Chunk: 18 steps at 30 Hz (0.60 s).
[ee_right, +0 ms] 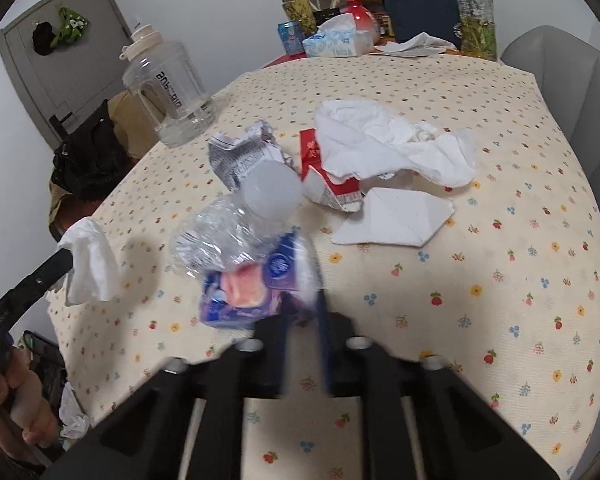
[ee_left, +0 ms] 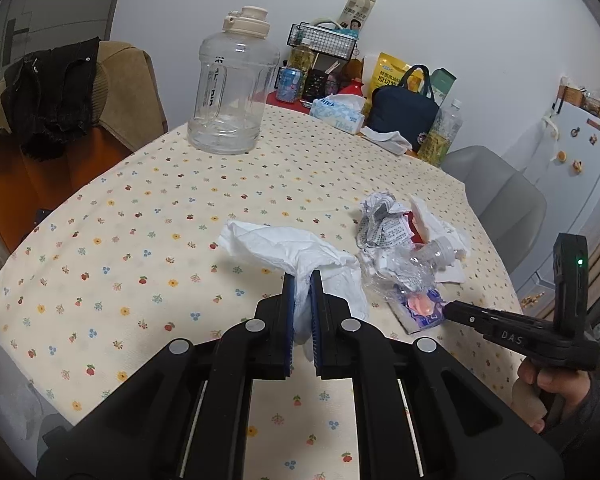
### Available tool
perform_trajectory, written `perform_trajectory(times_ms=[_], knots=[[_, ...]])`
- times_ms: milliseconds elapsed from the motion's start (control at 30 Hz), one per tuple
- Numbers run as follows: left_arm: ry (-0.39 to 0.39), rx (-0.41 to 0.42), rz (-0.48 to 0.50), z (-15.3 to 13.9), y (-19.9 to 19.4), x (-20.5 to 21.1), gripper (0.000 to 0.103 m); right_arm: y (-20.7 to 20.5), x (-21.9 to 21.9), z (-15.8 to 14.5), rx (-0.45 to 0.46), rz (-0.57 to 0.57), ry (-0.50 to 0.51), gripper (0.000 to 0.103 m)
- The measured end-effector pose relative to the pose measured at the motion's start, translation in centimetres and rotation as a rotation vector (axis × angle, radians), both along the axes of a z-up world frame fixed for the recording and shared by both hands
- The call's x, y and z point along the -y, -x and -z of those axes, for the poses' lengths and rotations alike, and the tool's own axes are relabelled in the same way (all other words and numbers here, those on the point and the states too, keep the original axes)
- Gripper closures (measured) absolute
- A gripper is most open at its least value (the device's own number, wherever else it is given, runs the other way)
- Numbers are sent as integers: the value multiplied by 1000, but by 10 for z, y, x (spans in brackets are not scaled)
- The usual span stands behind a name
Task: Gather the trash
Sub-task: 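Close the right tool on the blue and pink wipes packet, then carry the packet over the bin and open the right tool while the left tool carries the tissue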
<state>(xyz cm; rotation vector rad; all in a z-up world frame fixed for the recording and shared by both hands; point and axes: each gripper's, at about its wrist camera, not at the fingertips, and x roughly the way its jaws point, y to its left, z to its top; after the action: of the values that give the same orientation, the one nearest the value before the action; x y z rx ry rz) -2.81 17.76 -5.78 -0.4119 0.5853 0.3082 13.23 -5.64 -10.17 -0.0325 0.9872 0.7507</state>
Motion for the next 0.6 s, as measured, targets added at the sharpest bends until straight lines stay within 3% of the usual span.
perform_trajectory(times_ms=[267,600], knots=[[13,-39,43,10,-20,11,95,15,36,-13,17,48,-103,101],[-31,-49,158,2,-56,67,95,24,108,-31,64,150,-159,101]])
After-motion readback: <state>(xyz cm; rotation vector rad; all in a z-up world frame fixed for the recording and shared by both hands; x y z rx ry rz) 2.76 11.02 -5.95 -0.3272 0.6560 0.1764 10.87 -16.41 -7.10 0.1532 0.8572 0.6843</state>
